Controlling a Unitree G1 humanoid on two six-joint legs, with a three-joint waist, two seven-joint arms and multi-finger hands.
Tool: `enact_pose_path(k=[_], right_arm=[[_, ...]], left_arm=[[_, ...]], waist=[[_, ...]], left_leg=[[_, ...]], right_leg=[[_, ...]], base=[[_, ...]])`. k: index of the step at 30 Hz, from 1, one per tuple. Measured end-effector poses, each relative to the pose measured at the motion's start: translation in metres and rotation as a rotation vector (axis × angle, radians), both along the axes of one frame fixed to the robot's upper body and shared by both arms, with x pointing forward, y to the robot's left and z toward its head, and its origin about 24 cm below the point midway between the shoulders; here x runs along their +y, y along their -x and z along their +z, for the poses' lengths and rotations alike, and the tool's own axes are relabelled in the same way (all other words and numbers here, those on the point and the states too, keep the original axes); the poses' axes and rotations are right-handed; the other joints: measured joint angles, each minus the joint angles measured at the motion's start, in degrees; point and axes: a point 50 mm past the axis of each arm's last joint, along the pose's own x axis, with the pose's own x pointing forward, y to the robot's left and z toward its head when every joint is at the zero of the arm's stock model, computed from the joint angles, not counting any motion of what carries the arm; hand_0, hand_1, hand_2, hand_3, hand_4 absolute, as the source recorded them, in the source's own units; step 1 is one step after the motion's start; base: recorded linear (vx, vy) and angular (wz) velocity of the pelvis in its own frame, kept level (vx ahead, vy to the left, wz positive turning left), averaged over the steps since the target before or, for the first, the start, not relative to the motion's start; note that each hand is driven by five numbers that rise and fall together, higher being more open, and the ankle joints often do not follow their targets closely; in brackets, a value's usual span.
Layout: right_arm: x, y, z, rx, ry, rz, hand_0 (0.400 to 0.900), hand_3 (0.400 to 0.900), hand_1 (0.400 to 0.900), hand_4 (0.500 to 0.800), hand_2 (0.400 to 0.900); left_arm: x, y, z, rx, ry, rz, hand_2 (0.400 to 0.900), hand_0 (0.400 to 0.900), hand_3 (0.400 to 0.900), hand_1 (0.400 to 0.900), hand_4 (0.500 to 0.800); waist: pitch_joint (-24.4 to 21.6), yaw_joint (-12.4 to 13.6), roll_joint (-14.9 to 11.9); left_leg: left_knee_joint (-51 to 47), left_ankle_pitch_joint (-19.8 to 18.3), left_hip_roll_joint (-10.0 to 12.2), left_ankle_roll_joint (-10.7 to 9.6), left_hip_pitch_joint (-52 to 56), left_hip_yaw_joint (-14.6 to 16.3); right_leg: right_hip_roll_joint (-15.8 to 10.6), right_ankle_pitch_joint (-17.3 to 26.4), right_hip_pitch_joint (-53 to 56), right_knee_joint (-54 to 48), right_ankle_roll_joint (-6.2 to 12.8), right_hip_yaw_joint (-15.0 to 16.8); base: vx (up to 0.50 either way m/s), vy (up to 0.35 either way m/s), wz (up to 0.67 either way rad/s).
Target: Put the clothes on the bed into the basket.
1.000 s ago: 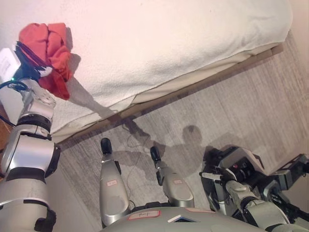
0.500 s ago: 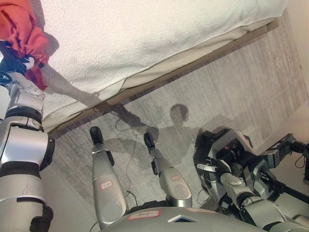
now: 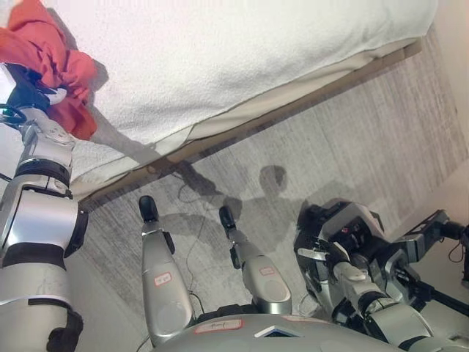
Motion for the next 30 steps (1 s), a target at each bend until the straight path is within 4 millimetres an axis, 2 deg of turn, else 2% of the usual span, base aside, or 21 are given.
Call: enact_pose_path(k=[5, 9, 12, 13, 15, 20, 21, 25, 28, 29, 30], right_arm=[[-0.003, 0.003, -0.001, 0.017, 0.002, -0.014, 0.9, 0.9, 0.9, 0.8, 0.9], [-0.01, 0.007, -0.001, 0.031, 0.013, -0.043, 0.9, 0.9, 0.9, 0.8, 0.9], [-0.017, 0.013, -0.001, 0.066, 0.032, -0.044, 0.9, 0.9, 0.9, 0.8, 0.9], [-0.017, 0.013, -0.001, 0.068, 0.033, -0.044, 0.9, 0.9, 0.9, 0.8, 0.9], [-0.02, 0.015, 0.0, 0.081, 0.046, -0.024, 0.9, 0.9, 0.9, 0.8, 0.9], [-0.027, 0.017, 0.001, 0.113, 0.073, 0.016, 0.9, 0.9, 0.9, 0.8, 0.9], [-0.027, 0.019, 0.001, 0.12, 0.072, 0.025, 0.9, 0.9, 0.9, 0.8, 0.9], [-0.032, 0.025, 0.0, 0.155, 0.081, 0.041, 0.9, 0.9, 0.9, 0.8, 0.9], [-0.037, 0.03, 0.001, 0.178, 0.092, 0.041, 0.9, 0.9, 0.9, 0.8, 0.9], [-0.037, 0.03, 0.001, 0.18, 0.092, 0.041, 0.9, 0.9, 0.9, 0.8, 0.9], [-0.037, 0.03, 0.001, 0.179, 0.089, 0.044, 0.9, 0.9, 0.9, 0.8, 0.9]], left_arm=[[0.005, 0.006, -0.013, 0.056, 0.015, -0.008, 0.4, 0.4, 0.4, 0.4, 0.5], [0.029, 0.025, -0.021, 0.132, -0.012, 0.038, 0.4, 0.4, 0.4, 0.4, 0.5], [0.052, 0.043, -0.018, 0.151, -0.023, 0.095, 0.4, 0.4, 0.4, 0.4, 0.5], [0.053, 0.044, -0.018, 0.152, -0.022, 0.102, 0.4, 0.4, 0.4, 0.4, 0.5], [0.077, 0.067, -0.018, 0.174, -0.015, 0.181, 0.4, 0.4, 0.4, 0.4, 0.5], [0.115, 0.109, -0.005, 0.197, -0.028, 0.313, 0.4, 0.4, 0.4, 0.4, 0.5], [0.122, 0.119, -0.002, 0.198, -0.026, 0.337, 0.4, 0.4, 0.4, 0.4, 0.5], [0.141, 0.143, 0.014, 0.188, -0.039, 0.411, 0.4, 0.4, 0.4, 0.4, 0.5], [0.146, 0.151, 0.021, 0.185, -0.047, 0.434, 0.4, 0.4, 0.4, 0.4, 0.5], [0.147, 0.152, 0.021, 0.187, -0.046, 0.437, 0.516, 0.516, 0.516, 0.516, 0.569], [0.147, 0.153, 0.02, 0.193, -0.04, 0.443, 0.9, 0.9, 0.9, 0.9, 0.8]], waist=[[0.3, 1.6, 2.0], [0.3, 3.1, 2.0], [0.2, 4.5, 2.0], [0.2, 4.5, 2.0], [-0.1, 5.0, 1.9], [-0.7, 6.4, 1.1], [-1.0, 7.3, 0.8], [-2.0, 9.2, 0.0], [-2.7, 10.8, -0.8], [-2.9, 11.1, -1.1], [-3.2, 11.3, -1.6]], left_leg=[[-2.1, 0.5, -0.5, -0.4, 3.6, -0.7], [-3.5, 0.5, -0.7, -0.5, 7.2, -0.8], [-4.3, 0.7, -0.9, -0.7, 8.6, -1.1], [-4.3, 0.7, -0.9, -0.7, 8.7, -1.2], [-4.5, 0.7, -0.9, -0.8, 9.5, -1.6], [-5.4, 1.0, -1.2, -1.1, 10.1, -2.5], [-5.6, 1.1, -1.3, -1.2, 10.2, -2.8], [-6.2, 1.3, -1.8, -1.6, 9.9, -4.6], [-6.2, 1.4, -2.2, -1.7, 8.9, -5.5], [-6.1, 1.4, -2.3, -1.7, 8.8, -5.7], [-6.1, 1.4, -2.6, -1.8, 8.6, -6.4]], right_leg=[[-0.4, -0.1, 3.7, -1.1, -0.19, -1.6], [-0.6, -0.2, 6.8, -1.5, -0.37, -2.9], [-0.7, -0.4, 8.4, -2.2, -0.75, -3.4], [-0.7, -0.4, 8.5, -2.2, -0.75, -3.4], [-0.7, -0.4, 9.7, -2.4, -0.75, -4.2], [-0.9, -0.6, 10.6, -2.8, -1.02, -5.5], [-1.0, -0.8, 11.1, -3.3, -1.27, -6.0], [-1.0, -1.1, 11.9, -3.9, -1.75, -7.9], [-1.0, -1.2, 11.9, -4.1, -1.93, -9.2], [-1.0, -1.2, 11.8, -4.1, -1.93, -9.3], [-1.1, -1.2, 12.0, -4.2, -1.96, -9.7]], base=[[0.08, 0.0, 0.21], [0.05, 0.001, 0.1], [0.06, 0.004, 0.07], [0.05, 0.016, 0.1], [0.06, 0.016, 0.16], [0.04, -0.013, 0.18], [0.03, -0.023, 0.21], [0.02, -0.029, 0.24], [0.01, -0.018, 0.2], [0.0, -0.01, 0.1], [0.0, -0.015, 0.06]])
